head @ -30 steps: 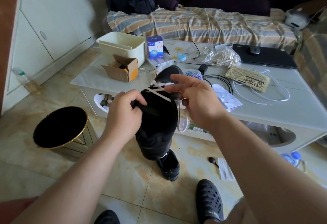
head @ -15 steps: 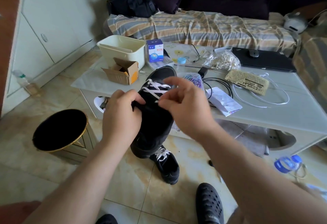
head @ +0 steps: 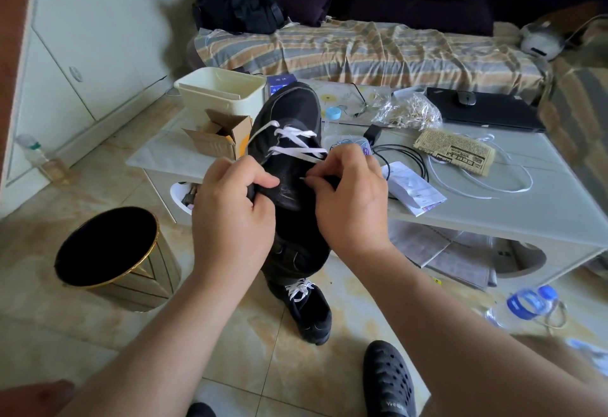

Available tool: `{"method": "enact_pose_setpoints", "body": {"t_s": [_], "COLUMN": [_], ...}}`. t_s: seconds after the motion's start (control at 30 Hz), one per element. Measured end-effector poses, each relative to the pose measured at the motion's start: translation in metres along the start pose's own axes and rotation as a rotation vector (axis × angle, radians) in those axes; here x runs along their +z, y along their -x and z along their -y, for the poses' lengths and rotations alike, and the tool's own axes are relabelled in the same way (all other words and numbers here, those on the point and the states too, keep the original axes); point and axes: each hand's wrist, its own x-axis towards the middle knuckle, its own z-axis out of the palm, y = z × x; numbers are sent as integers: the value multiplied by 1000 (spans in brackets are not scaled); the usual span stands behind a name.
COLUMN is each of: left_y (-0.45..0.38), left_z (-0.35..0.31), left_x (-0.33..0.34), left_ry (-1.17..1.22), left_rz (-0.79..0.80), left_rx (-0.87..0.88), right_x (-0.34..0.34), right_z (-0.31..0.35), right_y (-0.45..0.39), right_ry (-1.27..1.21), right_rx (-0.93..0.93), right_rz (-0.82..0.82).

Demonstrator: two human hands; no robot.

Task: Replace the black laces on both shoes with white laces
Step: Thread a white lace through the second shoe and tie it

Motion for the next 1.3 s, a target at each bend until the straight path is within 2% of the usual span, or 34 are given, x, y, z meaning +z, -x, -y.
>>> {"method": "enact_pose_setpoints", "body": {"t_s": [0.3, 0.47, 0.67, 0.77, 0.87, 1.03, 1.1, 1.2, 1.3], "left_y": [-3, 2, 1, 3, 4, -3, -6, -8, -8], "left_z": [5, 1, 2, -2, -4, 4, 5, 4, 3], "left_x": [-1, 2, 4, 6, 8, 4, 2, 2, 0], "left_ry": [86, 52, 5, -14, -3, 18, 49, 124, 140], "left_rz": [0, -59, -67, -68, -61, -82, -76, -62, -59], "left_rx": [-88, 22, 54, 74, 64, 19, -12, -128, -160], "right_x": [-9, -10, -14, -12, -10, -14, -16, -15, -10], "right_z": [14, 19, 19, 22, 23, 23, 23, 19, 14], "right_y": [-1, -3, -2, 1, 2, 0, 1, 1, 2], "right_ry": [-123, -227, -458, -435, -402, -583, -489, -182, 6], "right_rx": [20, 54, 125, 146, 122, 118, 0, -279, -355], "right_rz": [3, 25, 129, 110, 99, 129, 85, 7, -39]}}
